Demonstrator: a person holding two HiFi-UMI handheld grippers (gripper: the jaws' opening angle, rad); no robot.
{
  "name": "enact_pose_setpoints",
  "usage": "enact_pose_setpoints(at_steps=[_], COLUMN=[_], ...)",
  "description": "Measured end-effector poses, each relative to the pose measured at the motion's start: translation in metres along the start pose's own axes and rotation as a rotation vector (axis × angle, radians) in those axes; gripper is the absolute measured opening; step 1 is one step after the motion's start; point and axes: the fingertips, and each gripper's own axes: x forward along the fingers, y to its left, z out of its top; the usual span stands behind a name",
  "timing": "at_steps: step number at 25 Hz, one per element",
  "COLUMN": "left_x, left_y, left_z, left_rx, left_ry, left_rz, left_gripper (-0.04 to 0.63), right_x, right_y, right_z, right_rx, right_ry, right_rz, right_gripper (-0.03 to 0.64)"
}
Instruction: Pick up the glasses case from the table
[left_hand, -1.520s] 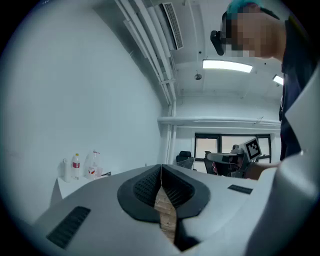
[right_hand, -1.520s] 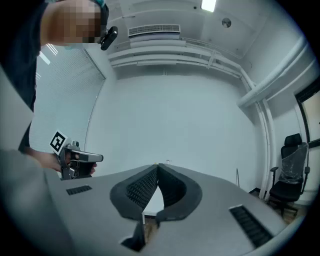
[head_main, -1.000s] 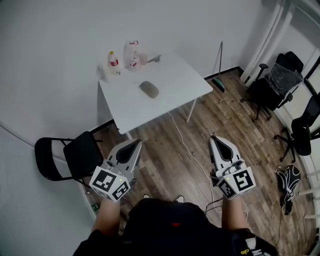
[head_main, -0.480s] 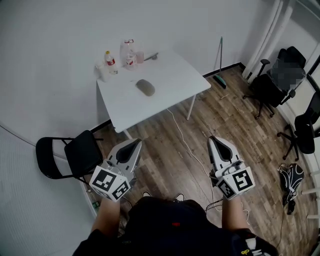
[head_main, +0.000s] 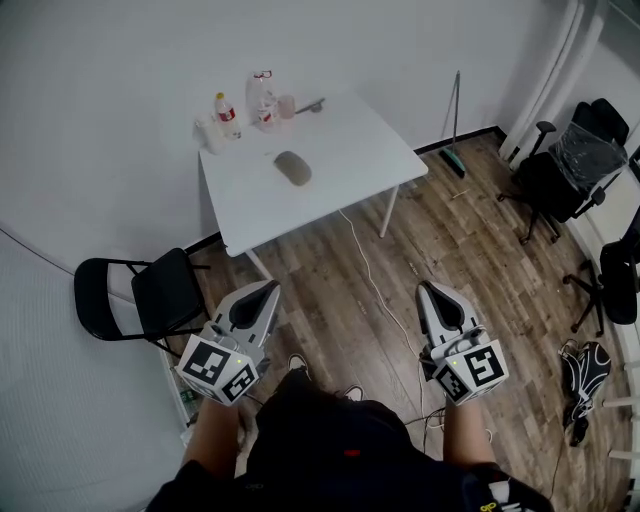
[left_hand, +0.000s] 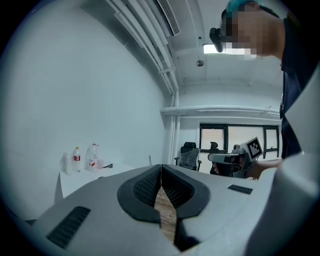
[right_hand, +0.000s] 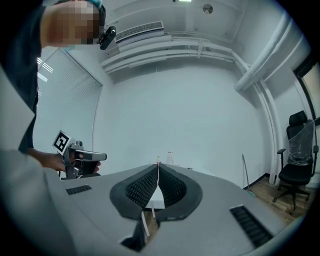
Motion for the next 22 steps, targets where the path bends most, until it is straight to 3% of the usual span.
enact_pose_setpoints(at_steps=[9, 13, 22], left_x=[0.044, 0.067, 0.114], left_y=[0.026, 0.048, 0.157], left_z=[0.002, 0.004, 0.008], left_rx=[-0.008, -0.016, -0.050], left_ry=[-0.011, -0.018, -0.010], left_rz=[-0.019, -0.037, -0.037], left_gripper=[0.021, 0.021, 0.021], right_x=[0.040, 0.069, 0.196], right_y=[-0.020, -0.027, -0.031], right_z=[-0.005, -0.011, -0.018], right_rx=[-0.014, -0.076, -0.093], right_ry=[0.023, 0.059, 0.103], right_rz=[0.011, 0.007, 0.036], right_gripper=[0.020, 0.020, 0.020])
